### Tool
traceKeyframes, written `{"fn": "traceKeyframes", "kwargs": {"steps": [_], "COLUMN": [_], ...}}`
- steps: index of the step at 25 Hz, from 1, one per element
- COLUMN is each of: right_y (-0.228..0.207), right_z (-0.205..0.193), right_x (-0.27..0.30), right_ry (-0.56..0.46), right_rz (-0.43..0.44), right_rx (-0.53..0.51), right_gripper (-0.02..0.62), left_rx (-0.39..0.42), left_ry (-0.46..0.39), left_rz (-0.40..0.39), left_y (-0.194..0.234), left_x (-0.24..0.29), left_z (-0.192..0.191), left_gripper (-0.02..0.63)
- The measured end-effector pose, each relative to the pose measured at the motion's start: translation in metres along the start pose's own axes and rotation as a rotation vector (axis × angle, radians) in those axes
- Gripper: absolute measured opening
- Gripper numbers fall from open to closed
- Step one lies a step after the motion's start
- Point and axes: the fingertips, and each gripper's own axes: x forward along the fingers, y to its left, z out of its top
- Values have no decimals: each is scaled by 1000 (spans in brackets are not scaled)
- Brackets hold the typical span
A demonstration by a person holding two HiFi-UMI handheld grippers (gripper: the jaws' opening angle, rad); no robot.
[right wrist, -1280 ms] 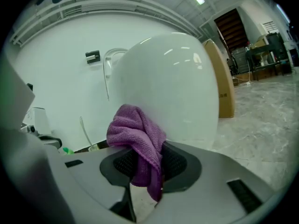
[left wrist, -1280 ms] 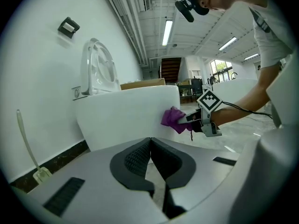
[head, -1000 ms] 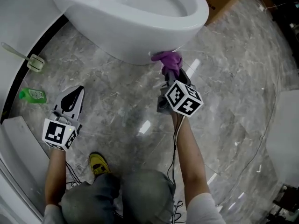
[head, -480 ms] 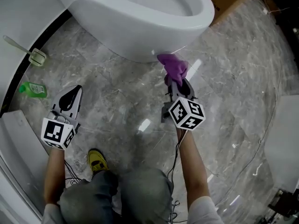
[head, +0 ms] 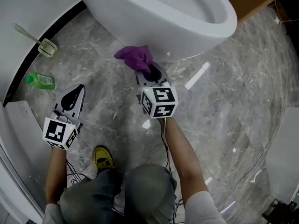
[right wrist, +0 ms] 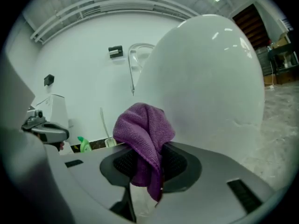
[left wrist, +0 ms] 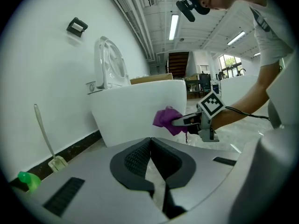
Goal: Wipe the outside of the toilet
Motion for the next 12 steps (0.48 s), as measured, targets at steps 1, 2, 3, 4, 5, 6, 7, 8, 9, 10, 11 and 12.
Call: {"fn": "traceKeyframes", "kwargs": {"steps": [1,2,3,4,5,6,7,8,9,10,11,12], "right_y": [2,4,7,9,11,11,7,0,-8,-16,-24,-30], "right_z": [0,-2,-5,-7,-9,-10,-11,-13,-16,-19,-21,-22], "right_x": [11,21,30,38,46,52,56,58,59,57,55,52], "right_ry": [-1,3,12,21,25,23,21,21,25,28,30,30], "right_rz": [2,4,5,5,3,-5,-20,-41,-65,-88,-107,-119], "right_rx": [11,17,14,8,8,18,35,52,66,79,92,105], "right_gripper": [126,126,126,126,126,127,126,127,126,127,127,127], "left_rx": [4,5,0,-12,-27,-38,-40,-36,-34,-35,-40,-43], "left_ry": [7,12,16,18,20,23,27,32,35,37,37,37], "left_rz": [1,4,12,23,33,40,43,45,46,47,47,45], "left_y": [3,6,10,16,21,26,29,32,34,36,37,37], "left_x": [-3,-6,-10,-13,-16,-19,-20,-21,-22,-22,-22,-21], "left_z": [-3,-6,-9,-12,-14,-17,-20,-23,-26,-28,-30,-31], "left_gripper": [20,20,20,20,20,20,20,20,20,20,20,20]}}
